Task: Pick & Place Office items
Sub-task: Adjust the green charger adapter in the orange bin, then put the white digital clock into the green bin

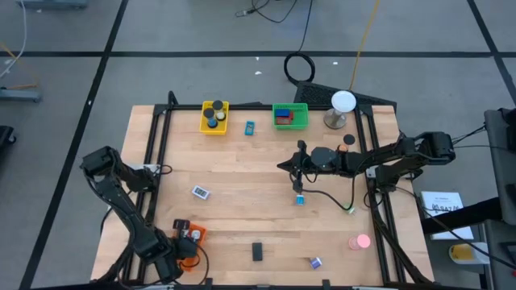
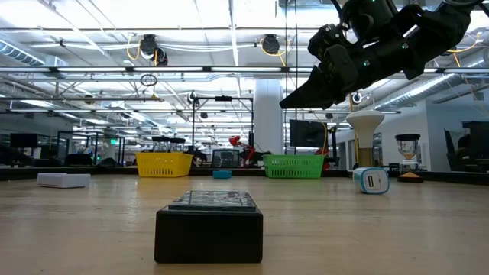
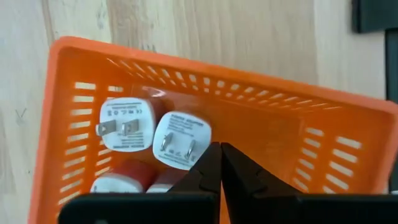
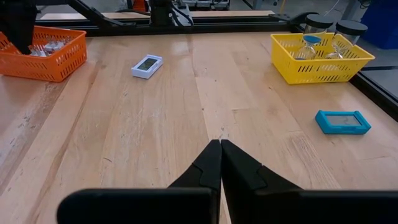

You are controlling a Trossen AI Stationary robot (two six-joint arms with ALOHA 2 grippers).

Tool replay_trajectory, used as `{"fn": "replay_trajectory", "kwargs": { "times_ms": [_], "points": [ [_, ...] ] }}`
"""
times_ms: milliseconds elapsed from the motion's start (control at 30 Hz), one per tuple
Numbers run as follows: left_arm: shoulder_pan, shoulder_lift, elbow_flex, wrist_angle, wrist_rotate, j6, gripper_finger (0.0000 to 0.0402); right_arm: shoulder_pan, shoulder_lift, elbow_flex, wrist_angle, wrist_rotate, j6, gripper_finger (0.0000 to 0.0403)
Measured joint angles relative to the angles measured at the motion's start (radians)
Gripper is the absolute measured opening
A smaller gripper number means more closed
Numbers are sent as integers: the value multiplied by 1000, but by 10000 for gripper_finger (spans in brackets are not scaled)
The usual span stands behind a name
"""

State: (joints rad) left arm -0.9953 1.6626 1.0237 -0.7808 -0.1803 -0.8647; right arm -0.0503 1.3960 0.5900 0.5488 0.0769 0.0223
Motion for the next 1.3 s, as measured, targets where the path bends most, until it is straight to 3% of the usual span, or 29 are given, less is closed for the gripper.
{"fn": "replay_trajectory", "kwargs": {
  "times_ms": [433,833,1133,1300],
  "points": [
    [32,9,0,1,-10,55,7,0,0,0,0,0,0,0],
    [-9,-59,1,0,87,35,5,0,0,0,0,0,0,0],
    [10,-268,-23,-17,-199,239,3,12,0,0,-3,0,1,0],
    [122,-467,-176,128,-258,415,6,20,0,0,0,0,-7,0]
  ]
}}
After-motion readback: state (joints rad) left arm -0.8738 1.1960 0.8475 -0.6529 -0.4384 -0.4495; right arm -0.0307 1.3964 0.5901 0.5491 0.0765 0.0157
